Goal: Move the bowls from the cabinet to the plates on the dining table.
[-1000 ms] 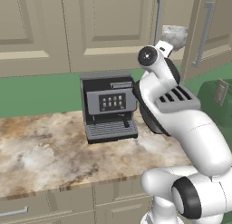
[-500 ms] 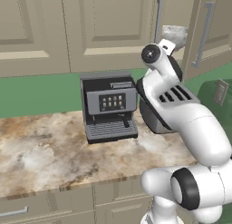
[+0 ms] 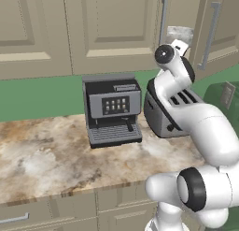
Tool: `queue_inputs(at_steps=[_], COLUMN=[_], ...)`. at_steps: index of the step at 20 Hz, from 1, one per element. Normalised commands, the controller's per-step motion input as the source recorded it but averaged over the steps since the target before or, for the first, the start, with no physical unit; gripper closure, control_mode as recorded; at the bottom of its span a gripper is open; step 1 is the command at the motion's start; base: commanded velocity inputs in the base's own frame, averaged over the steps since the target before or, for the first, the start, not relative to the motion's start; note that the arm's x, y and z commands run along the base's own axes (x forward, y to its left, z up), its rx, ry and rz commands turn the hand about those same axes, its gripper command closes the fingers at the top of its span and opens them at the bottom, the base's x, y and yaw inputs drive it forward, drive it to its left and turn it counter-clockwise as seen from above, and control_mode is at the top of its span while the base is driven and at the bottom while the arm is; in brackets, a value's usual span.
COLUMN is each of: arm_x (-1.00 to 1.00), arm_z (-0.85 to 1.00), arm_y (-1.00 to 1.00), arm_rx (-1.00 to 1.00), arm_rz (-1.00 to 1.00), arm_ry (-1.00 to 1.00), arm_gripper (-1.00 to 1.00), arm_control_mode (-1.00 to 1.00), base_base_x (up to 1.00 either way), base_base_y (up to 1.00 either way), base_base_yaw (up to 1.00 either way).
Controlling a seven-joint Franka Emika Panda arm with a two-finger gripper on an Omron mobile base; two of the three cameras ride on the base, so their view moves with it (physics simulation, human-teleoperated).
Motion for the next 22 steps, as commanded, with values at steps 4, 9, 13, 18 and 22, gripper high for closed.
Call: queue_inputs(at_steps=[4, 9, 13, 18, 22], arm_x=[-0.56, -0.67, -0.5, -0.34, -0.25], arm_z=[0.0, 0.0, 0.02, 0.0, 0.0], arm_y=[-0.14, -0.25, -0.46, -0.68, -0.78], arm_rx=[0.0, 0.0, 0.0, 0.0, 0.0], arm_rz=[0.0, 0.0, 0.0, 0.0, 0.0], arm_ry=[-0.08, -0.13, -0.13, -0.14, -0.13], arm_gripper=[-1.0, -1.0, -1.0, -1.0, -1.0], arm_control_mode=[-1.0, -1.0, -1.0, -1.0, -1.0], base_base_x=[0.0, 0.0, 0.0, 0.0, 0.0], base_base_y=[0.0, 0.0, 0.0, 0.0, 0.0], base_base_yaw=[0.0, 0.0, 0.0, 0.0, 0.0])
